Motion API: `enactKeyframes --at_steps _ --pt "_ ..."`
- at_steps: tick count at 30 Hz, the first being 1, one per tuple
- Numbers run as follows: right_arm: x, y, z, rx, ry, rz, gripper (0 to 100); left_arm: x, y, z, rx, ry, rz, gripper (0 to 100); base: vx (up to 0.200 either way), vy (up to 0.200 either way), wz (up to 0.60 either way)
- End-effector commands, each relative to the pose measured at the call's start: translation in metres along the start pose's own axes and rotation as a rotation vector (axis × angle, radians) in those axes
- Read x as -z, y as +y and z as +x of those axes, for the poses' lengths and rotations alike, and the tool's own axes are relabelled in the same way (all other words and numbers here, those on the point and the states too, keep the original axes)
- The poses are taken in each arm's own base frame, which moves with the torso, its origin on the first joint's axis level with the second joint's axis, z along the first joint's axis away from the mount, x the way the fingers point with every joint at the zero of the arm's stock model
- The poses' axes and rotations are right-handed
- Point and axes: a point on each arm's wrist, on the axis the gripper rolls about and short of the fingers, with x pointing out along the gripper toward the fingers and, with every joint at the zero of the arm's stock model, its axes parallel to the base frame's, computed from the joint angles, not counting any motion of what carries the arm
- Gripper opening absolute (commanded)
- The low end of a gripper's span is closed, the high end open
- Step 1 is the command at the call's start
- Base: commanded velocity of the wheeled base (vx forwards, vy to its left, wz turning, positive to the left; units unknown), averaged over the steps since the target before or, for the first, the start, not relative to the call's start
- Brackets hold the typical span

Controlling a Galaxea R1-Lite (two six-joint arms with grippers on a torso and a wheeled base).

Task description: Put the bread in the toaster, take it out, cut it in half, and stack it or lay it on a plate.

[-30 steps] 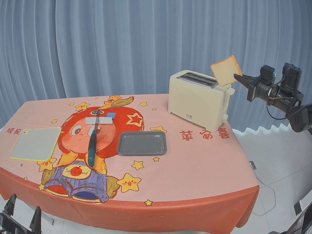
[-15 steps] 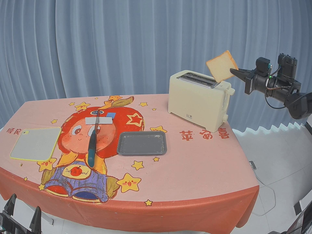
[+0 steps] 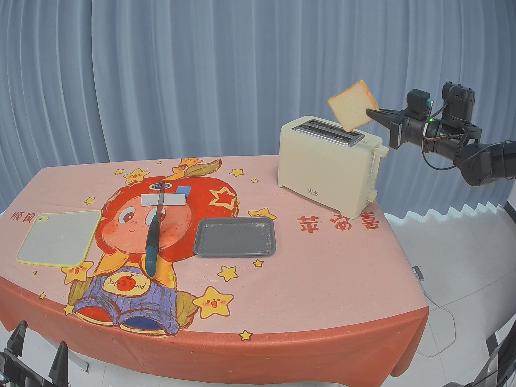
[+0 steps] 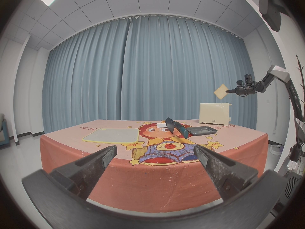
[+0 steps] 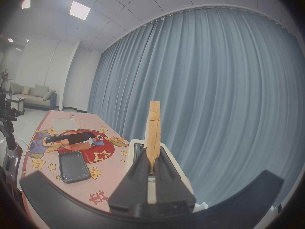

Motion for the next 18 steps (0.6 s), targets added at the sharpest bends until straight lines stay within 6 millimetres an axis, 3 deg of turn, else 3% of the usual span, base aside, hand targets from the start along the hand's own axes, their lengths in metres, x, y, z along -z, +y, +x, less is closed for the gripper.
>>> enactKeyframes --at_steps 1,18 --pt "0.015 -0.002 0.014 -0.011 0.022 0.011 0 0.005 0.000 0.000 -0.001 0.001 0.000 100 0.000 0.000 0.00" --pt "0.031 -0.005 0.026 -0.014 0.043 0.021 0 0.005 0.000 0.000 -0.001 0.001 0.000 100 0.000 0.000 0.00"
